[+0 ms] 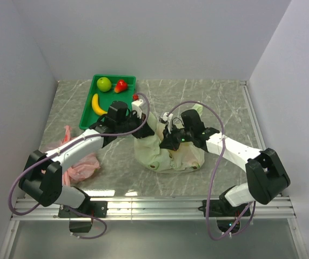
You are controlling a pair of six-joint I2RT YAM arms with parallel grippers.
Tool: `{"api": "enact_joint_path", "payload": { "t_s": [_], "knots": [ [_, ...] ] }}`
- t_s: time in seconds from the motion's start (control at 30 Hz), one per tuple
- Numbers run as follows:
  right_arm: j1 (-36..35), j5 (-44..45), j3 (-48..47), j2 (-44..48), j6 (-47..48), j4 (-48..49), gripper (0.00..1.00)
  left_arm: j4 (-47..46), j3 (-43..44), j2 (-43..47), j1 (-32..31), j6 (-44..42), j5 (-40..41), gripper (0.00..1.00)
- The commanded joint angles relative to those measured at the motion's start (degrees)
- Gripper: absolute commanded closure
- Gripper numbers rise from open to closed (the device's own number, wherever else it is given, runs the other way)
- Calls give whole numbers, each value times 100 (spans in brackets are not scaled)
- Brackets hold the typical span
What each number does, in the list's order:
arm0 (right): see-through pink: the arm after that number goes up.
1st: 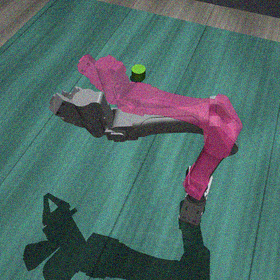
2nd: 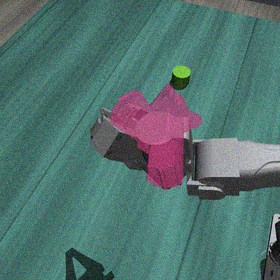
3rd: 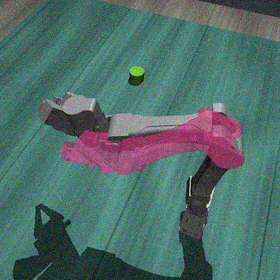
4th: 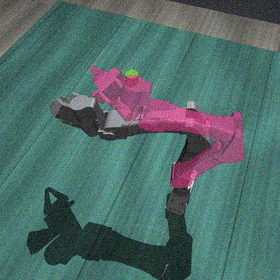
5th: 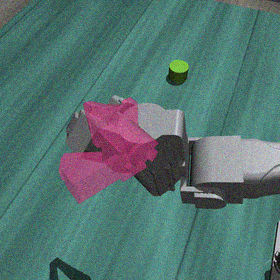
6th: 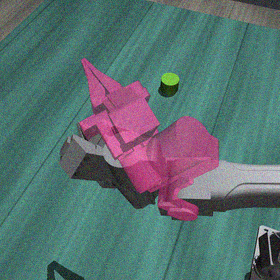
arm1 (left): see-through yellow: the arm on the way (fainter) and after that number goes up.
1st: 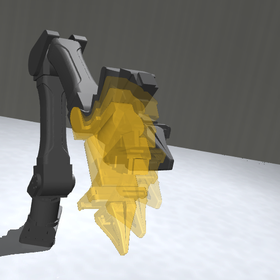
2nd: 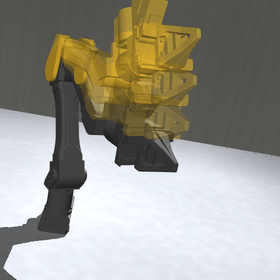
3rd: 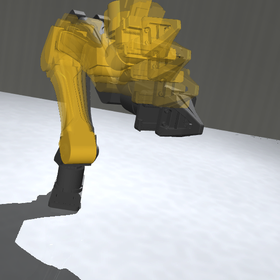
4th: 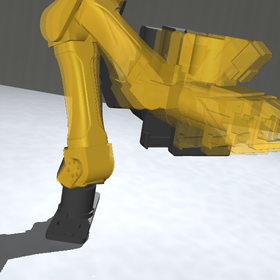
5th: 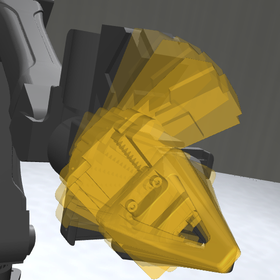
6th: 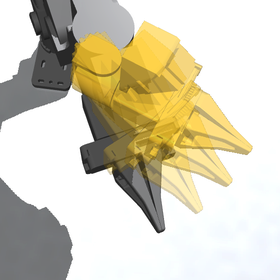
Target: Place the fake fruits into the plastic bag and tie a complex knot
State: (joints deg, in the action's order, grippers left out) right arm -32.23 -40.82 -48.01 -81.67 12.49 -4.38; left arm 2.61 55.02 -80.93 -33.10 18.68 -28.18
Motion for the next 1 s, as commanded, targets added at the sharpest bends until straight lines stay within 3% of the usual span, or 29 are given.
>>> {"api": "enact_joint_path", "payload": {
  "t_s": [0.0,0.1,0.23,0.33,0.53,0.7,0.8,0.97],
  "knots": [
    [-12,-198,-463,238,139,-220,88,-570,8,69,234,-917,-1601,100],
    [6,-225,-639,702,235,-615,76,-498,-44,24,383,-1234,-1743,100],
    [15,-242,-631,1459,491,-1396,50,-341,43,-37,401,-1699,-1725,100],
    [6,-234,-631,1882,684,-2046,40,-279,131,-143,401,-1806,-1734,100],
    [452,-111,-350,2997,264,-2507,37,-279,245,-257,401,-2070,-1884,100],
    [2286,-436,-130,3412,-421,-2489,31,-121,316,-275,401,-2175,-1884,100],
    [2861,-181,142,3351,-765,-2024,23,-164,325,-266,410,-2175,-1927,100],
    [2959,-742,556,2711,-924,-803,16,-182,360,-292,410,-2377,-2042,100]
  ]
}}
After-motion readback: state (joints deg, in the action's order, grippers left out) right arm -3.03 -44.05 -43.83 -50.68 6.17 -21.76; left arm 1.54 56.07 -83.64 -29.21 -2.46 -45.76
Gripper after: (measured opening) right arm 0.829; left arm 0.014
